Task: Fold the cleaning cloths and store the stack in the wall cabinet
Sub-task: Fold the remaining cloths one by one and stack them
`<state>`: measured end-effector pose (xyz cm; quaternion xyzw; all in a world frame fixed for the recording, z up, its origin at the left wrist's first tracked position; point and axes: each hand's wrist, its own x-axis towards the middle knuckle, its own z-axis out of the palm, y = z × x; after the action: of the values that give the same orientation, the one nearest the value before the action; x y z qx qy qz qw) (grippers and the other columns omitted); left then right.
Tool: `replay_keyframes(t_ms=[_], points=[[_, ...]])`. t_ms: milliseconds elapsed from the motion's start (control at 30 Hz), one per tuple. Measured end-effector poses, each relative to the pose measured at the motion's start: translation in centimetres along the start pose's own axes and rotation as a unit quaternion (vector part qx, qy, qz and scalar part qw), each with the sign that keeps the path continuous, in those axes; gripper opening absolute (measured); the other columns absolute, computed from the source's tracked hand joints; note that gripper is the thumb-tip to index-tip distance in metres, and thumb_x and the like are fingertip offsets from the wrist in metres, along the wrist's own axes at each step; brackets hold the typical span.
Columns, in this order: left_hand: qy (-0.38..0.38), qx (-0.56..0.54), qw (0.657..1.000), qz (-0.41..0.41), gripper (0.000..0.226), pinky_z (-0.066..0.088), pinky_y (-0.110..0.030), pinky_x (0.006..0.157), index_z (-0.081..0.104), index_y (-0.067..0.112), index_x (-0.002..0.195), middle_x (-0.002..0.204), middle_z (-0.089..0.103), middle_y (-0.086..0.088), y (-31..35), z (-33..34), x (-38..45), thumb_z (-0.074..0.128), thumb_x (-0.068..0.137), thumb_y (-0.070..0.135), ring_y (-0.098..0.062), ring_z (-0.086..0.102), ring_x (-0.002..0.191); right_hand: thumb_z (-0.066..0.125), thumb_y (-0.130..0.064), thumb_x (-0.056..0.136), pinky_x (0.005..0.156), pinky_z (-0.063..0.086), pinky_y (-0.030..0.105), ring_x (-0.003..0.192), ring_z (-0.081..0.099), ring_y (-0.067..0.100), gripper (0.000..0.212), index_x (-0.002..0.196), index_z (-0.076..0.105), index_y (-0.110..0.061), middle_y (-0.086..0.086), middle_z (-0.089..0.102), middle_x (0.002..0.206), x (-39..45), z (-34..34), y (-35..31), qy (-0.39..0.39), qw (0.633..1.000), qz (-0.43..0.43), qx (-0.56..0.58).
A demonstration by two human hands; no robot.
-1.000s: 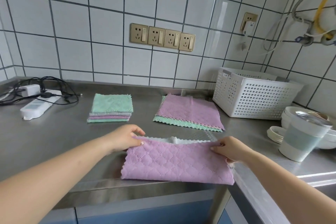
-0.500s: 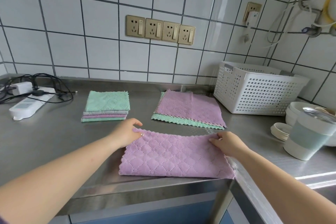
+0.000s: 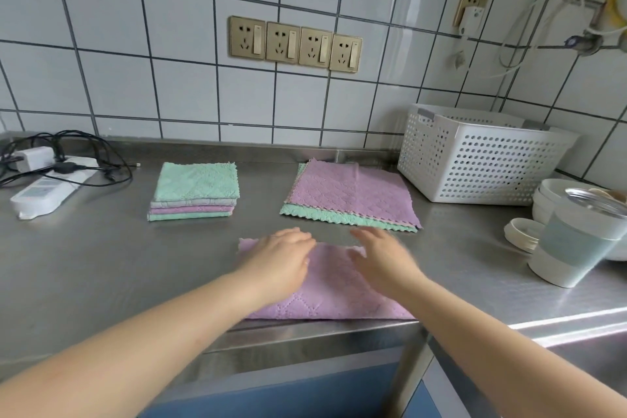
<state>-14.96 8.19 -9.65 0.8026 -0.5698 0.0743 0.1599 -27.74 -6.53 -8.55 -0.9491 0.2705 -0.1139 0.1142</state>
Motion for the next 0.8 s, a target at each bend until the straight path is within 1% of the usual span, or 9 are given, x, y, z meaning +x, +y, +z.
replay_keyframes(t_ms=[67,133,233,333,400,500,533,633,800], points=[[-0.042,-0.026,0.999,0.017,0.044,0.024,-0.031,0.115,0.043,0.012,0.137,0.147,0.041,-0.002,1.1,1.5,0.4,0.035,0.094,0.014,-0.018,0.031,0.139,0.039,-0.020,0.095,0.111,0.032,0.040,0.136,0.037,0.024,0.047,0.141,0.038,-0.016,0.003,0.038,0.148,-0.4,2.3,-2.1,-0.051,0.997,-0.047,0.020],[-0.070,-0.028,0.997,0.007,0.048,0.022,-0.032,0.116,0.036,0.015,0.142,0.151,0.034,-0.002,1.3,2.7,0.3,0.031,0.094,0.016,-0.015,0.027,0.141,0.034,-0.023,0.095,0.113,0.026,0.037,0.139,0.031,0.021,0.048,0.143,0.035,-0.016,0.002,0.035,0.151,-0.8,3.9,-2.8,-0.062,0.996,-0.062,-0.002],[-0.105,0.030,0.993,-0.036,0.051,0.009,-0.036,0.119,0.018,0.019,0.149,0.158,0.011,0.002,0.8,3.2,-0.6,0.024,0.099,0.030,-0.013,0.010,0.145,0.016,-0.048,0.093,0.116,0.015,0.036,0.145,0.015,0.014,0.061,0.148,0.025,-0.025,-0.003,0.021,0.157,-1.4,4.3,-1.8,-0.050,0.994,-0.048,-0.081],[-0.128,0.047,0.988,-0.074,0.054,0.001,-0.035,0.119,0.012,0.022,0.150,0.159,0.002,0.003,0.8,2.4,-1.0,0.022,0.099,0.039,-0.014,0.002,0.146,0.015,-0.065,0.089,0.118,0.008,0.041,0.147,0.006,0.016,0.071,0.150,0.015,-0.031,-0.002,0.011,0.159,-1.5,3.9,-0.8,-0.078,0.991,-0.031,-0.108],[-0.141,0.044,0.985,-0.093,0.056,-0.001,-0.036,0.118,0.010,0.023,0.150,0.159,0.000,0.003,0.6,2.1,-1.1,0.021,0.098,0.044,-0.014,0.000,0.146,0.018,-0.069,0.089,0.118,0.005,0.043,0.147,0.003,0.017,0.072,0.151,0.010,-0.032,-0.001,0.007,0.160,-1.6,3.4,-0.5,-0.097,0.989,-0.020,-0.112],[-0.148,0.051,0.981,-0.112,0.059,-0.001,-0.036,0.118,0.009,0.023,0.150,0.159,-0.001,0.003,-0.1,1.8,-1.2,0.019,0.098,0.048,-0.015,0.000,0.146,0.005,-0.079,0.076,0.118,0.004,0.044,0.147,0.001,0.018,0.088,0.151,0.007,-0.032,-0.001,0.004,0.160,-1.7,2.7,0.3,-0.108,0.987,-0.007,-0.120],[-0.148,0.055,0.980,-0.119,0.060,-0.001,-0.036,0.118,0.009,0.023,0.150,0.159,0.000,0.002,-0.3,1.7,-1.3,0.019,0.097,0.050,-0.015,0.000,0.146,0.004,-0.079,0.075,0.118,0.004,0.044,0.147,0.001,0.018,0.089,0.151,0.006,-0.032,-0.001,0.004,0.160,-1.6,2.5,0.7,-0.109,0.986,0.000,-0.124],[-0.143,0.059,0.978,-0.136,0.061,0.000,-0.036,0.118,0.011,0.023,0.150,0.159,0.002,0.001,-1.3,1.2,-1.7,0.020,0.097,0.052,-0.016,0.002,0.146,0.012,-0.074,0.085,0.119,0.003,0.047,0.148,0.001,0.019,0.079,0.151,0.006,-0.031,0.000,0.004,0.160,-1.6,2.1,2.0,-0.109,0.985,0.019,-0.131],[-0.141,0.041,0.976,-0.161,0.061,-0.001,-0.043,0.119,0.011,0.025,0.149,0.159,0.002,0.002,-2.1,1.2,-2.4,0.021,0.096,0.053,-0.015,0.000,0.146,0.013,-0.073,0.086,0.118,0.002,0.052,0.148,0.000,0.018,0.077,0.151,0.004,-0.032,-0.002,0.001,0.160,-1.7,1.6,3.2,-0.124,0.982,0.053,-0.131]])
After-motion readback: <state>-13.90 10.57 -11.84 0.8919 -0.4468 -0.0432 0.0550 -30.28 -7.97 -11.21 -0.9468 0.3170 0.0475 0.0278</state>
